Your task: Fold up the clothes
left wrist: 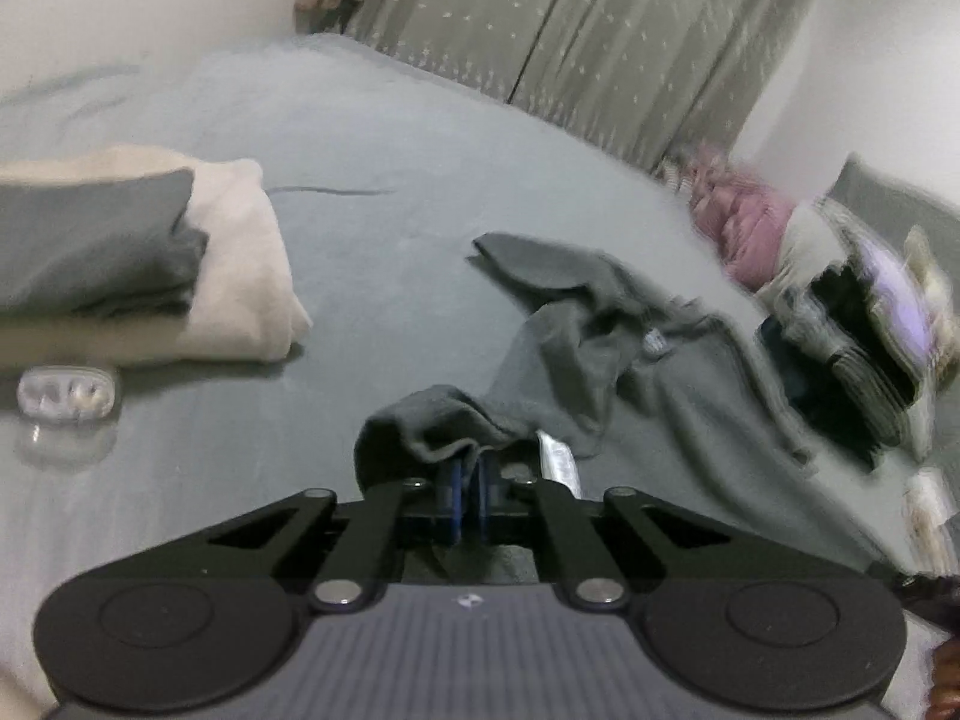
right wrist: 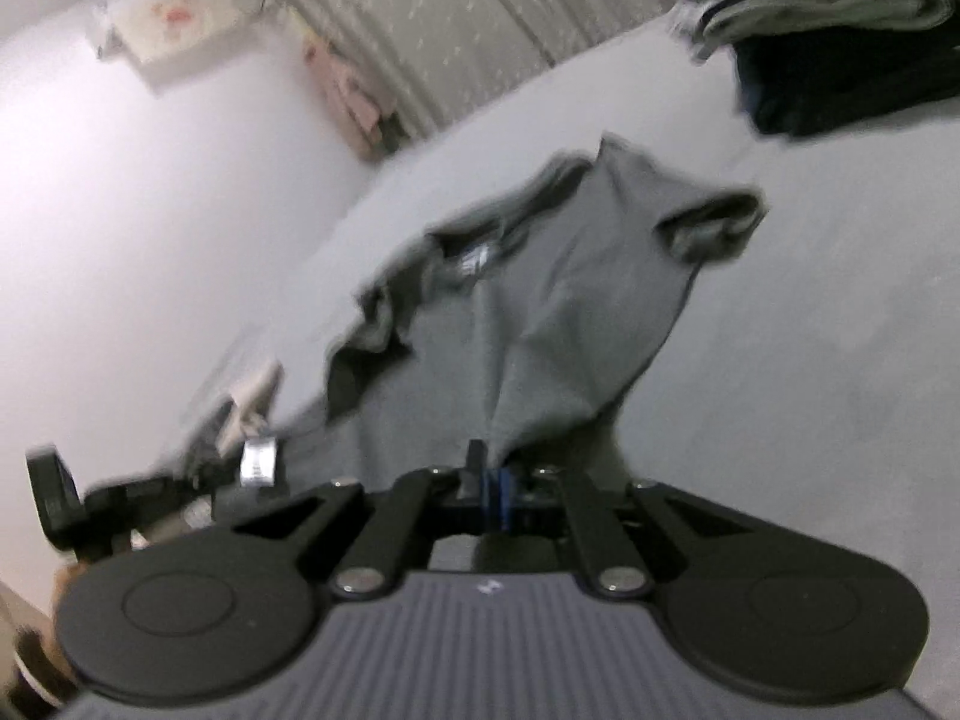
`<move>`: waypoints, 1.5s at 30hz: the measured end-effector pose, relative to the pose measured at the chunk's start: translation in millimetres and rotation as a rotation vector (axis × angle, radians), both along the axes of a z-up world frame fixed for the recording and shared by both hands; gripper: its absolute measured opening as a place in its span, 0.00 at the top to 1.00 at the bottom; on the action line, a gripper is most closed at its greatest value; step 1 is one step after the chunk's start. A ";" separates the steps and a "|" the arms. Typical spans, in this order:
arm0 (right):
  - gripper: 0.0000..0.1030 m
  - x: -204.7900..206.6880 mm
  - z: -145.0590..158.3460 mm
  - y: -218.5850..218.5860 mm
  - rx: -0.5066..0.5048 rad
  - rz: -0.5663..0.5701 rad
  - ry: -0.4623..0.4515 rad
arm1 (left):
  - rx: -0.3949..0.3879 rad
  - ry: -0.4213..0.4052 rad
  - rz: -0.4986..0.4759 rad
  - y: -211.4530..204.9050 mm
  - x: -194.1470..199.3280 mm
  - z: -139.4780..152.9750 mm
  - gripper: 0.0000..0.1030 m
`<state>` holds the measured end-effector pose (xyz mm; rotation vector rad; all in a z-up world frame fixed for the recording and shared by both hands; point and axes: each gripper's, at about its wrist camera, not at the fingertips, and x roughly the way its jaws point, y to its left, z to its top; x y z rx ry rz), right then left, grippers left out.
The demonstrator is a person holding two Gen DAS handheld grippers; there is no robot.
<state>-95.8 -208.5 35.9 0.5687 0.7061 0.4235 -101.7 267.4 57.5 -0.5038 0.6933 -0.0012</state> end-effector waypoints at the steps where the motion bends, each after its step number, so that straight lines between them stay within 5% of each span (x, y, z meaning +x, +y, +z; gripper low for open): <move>1: 0.96 -4.4 9.6 -9.9 0.002 -0.007 0.003 | -0.045 0.001 0.002 2.6 -7.9 3.5 1.00; 3: 0.96 -14.2 29.2 -29.1 0.011 -0.023 -0.016 | -0.137 0.013 -0.006 7.1 -27.9 8.9 1.00; 6: 0.96 -27.5 49.1 -51.8 -0.003 -0.042 -0.021 | -0.153 0.039 -0.042 1.8 -42.4 11.2 1.00; 9: 0.94 -28.3 39.4 -56.7 -0.064 -0.069 0.042 | -0.051 0.045 -0.083 -14.7 -45.2 11.0 0.96; 10: 0.85 -26.6 32.2 -56.2 -0.095 -0.084 0.072 | 0.006 0.041 -0.096 -21.7 -41.8 10.3 0.93; 13: 0.65 -21.6 17.7 -53.9 -0.160 -0.101 0.130 | 0.197 0.028 -0.141 -41.4 -28.8 7.5 0.57; 14: 0.60 -21.2 14.4 -55.0 -0.152 -0.096 0.145 | 0.276 0.021 -0.159 -49.3 -23.5 5.7 0.51; 20: 0.48 -29.9 2.8 -41.7 -0.225 -0.014 0.175 | 0.594 0.027 -0.312 -81.8 4.9 -16.1 0.50; 24: 0.48 -31.6 -15.1 -37.6 -0.254 0.044 0.222 | 0.703 0.079 -0.346 -83.3 22.5 -36.8 0.49; 25: 0.48 -31.7 -20.7 -36.0 -0.251 0.060 0.236 | 0.693 0.105 -0.353 -80.3 28.0 -42.9 0.51; 27: 0.48 -31.6 -31.0 -30.9 -0.231 0.096 0.262 | 0.649 0.142 -0.366 -73.0 36.5 -52.5 0.72; 28: 0.49 -32.5 -33.8 -27.3 -0.215 0.119 0.254 | 0.597 0.147 -0.365 -68.8 37.9 -54.6 0.89; 29: 0.52 -33.7 -36.8 -21.4 -0.196 0.149 0.238 | 0.539 0.144 -0.349 -64.5 37.6 -54.3 0.91; 30: 0.65 -34.3 -38.5 -16.9 -0.186 0.169 0.224 | 0.526 0.144 -0.336 -62.6 36.8 -52.7 0.92; 31: 0.91 -34.3 -39.2 -13.4 -0.182 0.181 0.213 | 0.493 0.135 -0.320 -60.3 34.4 -48.8 0.94; 36: 0.93 -41.9 -18.7 -9.1 -0.213 0.192 0.127 | 0.299 0.070 -0.235 -45.9 11.9 -15.2 0.95; 41: 0.94 -61.2 30.9 -42.7 -0.213 0.137 0.032 | 0.087 0.110 -0.194 -27.1 -15.7 11.9 0.96; 45: 0.93 -70.3 47.1 -64.7 -0.268 0.096 0.048 | 0.118 0.199 -0.206 -33.8 -32.8 5.6 0.96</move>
